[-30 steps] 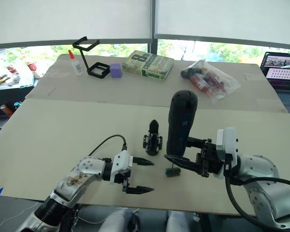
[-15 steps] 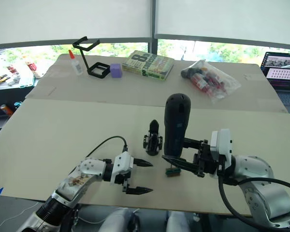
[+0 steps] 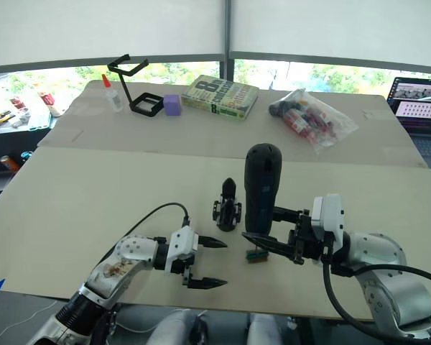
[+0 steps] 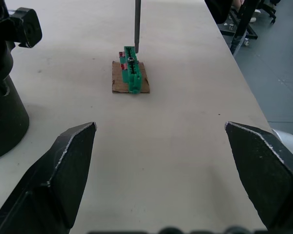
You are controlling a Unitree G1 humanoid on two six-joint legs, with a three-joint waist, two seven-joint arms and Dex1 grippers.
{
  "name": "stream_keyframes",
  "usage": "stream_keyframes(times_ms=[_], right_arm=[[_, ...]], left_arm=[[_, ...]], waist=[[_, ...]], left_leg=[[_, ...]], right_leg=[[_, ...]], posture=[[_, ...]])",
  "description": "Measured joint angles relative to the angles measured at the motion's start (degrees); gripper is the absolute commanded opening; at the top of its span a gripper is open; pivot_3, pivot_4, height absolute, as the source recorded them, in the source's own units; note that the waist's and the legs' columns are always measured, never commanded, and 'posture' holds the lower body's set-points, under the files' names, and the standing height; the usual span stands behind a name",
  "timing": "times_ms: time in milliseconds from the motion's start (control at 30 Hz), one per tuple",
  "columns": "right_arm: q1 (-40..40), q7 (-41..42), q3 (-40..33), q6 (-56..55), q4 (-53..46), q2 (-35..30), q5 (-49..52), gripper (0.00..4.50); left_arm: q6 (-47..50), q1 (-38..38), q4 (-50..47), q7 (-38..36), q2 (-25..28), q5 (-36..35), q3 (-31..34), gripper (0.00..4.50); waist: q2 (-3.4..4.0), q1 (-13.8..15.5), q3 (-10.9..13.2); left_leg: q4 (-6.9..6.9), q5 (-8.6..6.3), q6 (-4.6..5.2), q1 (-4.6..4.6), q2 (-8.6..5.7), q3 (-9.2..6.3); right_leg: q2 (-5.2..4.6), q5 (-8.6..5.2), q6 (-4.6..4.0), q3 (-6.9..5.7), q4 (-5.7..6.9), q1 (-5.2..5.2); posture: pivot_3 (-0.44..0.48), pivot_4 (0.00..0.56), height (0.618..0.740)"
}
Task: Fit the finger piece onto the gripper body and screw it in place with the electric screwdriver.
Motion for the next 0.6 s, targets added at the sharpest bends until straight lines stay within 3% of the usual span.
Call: stream_keyframes(times_ms=[600], right_arm=[[0.11, -0.02, 0.00, 0.00, 0.37, 0.64, -0.52, 1.93]], left_arm=[[-1.44, 0.00, 1.35, -0.29, -0.35, 0.37, 0.00, 4.46]], waist=[[0.00, -0.02, 0.00]], left_leg=[[0.01, 0.00, 0.00, 0.00, 0.00, 0.00]], right_leg=[[0.00, 0.00, 0.00, 0.00, 0.02, 0.00]], posture=[[0.000, 0.150, 0.740]])
